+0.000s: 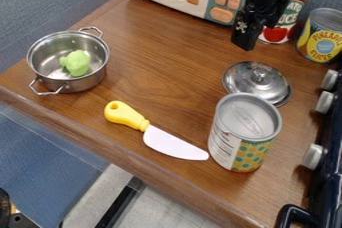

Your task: Grab the broccoli out of the pot and put it on the counter

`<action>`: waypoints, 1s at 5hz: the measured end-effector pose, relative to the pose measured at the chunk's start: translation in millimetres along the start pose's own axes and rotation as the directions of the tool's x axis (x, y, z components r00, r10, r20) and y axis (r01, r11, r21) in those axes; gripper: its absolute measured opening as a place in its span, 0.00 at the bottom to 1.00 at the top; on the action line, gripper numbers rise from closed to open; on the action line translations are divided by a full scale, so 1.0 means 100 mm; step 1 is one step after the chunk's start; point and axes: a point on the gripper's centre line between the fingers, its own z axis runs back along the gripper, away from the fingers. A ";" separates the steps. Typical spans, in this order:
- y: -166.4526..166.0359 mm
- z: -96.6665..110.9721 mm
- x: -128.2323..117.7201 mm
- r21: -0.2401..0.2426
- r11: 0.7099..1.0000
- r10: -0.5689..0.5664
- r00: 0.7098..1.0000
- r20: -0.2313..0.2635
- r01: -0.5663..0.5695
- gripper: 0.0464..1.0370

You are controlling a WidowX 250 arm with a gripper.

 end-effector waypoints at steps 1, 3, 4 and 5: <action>0.04 -0.14 -0.03 0.040 0.999 -0.005 1.000 0.005 0.004 0.96; 0.34 -0.08 0.65 0.051 0.977 0.205 0.978 0.028 -0.207 0.96; 0.64 -0.07 1.00 0.061 0.950 0.303 0.951 0.068 -0.307 0.96; 0.92 -0.12 1.38 0.078 0.929 0.352 0.929 0.114 -0.361 0.96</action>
